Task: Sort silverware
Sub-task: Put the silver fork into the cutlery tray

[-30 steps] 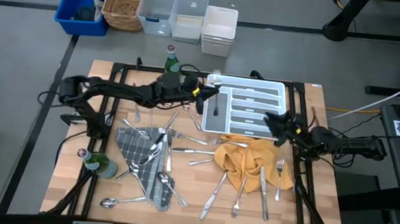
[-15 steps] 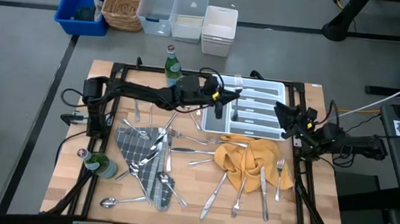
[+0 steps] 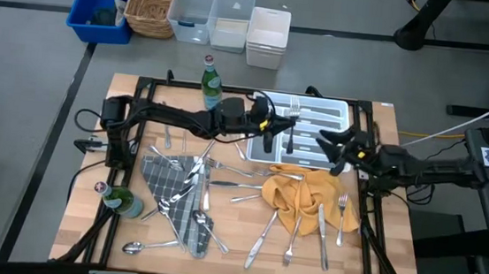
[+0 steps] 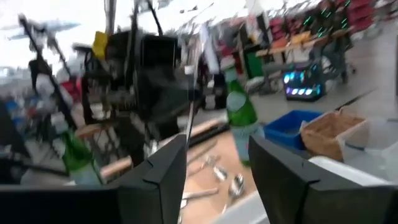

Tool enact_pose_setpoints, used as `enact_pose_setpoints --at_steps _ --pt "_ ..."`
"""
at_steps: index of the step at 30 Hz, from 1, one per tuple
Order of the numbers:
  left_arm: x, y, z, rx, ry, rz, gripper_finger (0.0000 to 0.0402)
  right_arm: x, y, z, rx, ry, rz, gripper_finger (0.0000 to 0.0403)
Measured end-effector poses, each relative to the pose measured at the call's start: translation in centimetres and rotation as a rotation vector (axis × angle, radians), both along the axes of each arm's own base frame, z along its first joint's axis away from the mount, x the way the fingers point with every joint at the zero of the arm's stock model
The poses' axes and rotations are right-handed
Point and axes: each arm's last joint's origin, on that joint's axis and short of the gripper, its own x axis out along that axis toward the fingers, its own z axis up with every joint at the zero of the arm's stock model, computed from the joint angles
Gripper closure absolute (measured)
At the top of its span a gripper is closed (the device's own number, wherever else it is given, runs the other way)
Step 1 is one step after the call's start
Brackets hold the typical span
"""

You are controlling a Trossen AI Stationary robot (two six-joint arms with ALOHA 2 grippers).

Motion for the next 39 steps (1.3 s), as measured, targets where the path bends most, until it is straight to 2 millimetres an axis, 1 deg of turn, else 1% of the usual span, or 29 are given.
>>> enact_pose_setpoints --at_steps 7,12,17,24,27,29,35,37,39 --pt "0.3 -1.8 0.0 0.116 0.016 -0.033 0.0401 3.1 0.4 0.1 -0.013 0.127 0.062 0.0228" --pt "0.4 -2.8 0.0 0.178 0.022 -0.051 0.0401 4.7 0.7 0.7 -0.042 0.172 0.100 0.0228" --pt "0.4 -3.1 0.1 0.183 0.014 -0.059 0.0401 6.0 0.8 1.0 -0.044 0.201 0.117 0.0228" --pt "0.4 -3.2 0.3 0.190 -0.008 -0.065 0.0401 7.2 1.0 0.7 -0.043 0.241 0.159 0.0232" --pt "0.4 -3.2 0.3 0.204 0.000 -0.065 0.0401 7.4 1.0 0.7 -0.043 0.243 0.159 0.0252" --pt "0.4 -3.2 0.2 0.206 0.003 -0.065 0.0401 7.4 1.1 0.7 -0.043 0.242 0.159 0.0277" --pt "0.4 -3.2 0.2 0.235 0.009 -0.069 0.0401 7.4 1.0 0.7 -0.039 0.240 0.154 0.0381" --pt "0.4 -3.2 0.2 0.243 0.009 -0.062 0.0402 7.4 1.0 0.7 -0.038 0.239 0.155 0.0391" --pt "0.4 -3.3 0.2 0.258 0.011 -0.063 0.0402 7.4 1.0 0.7 -0.038 0.239 0.149 0.0384"
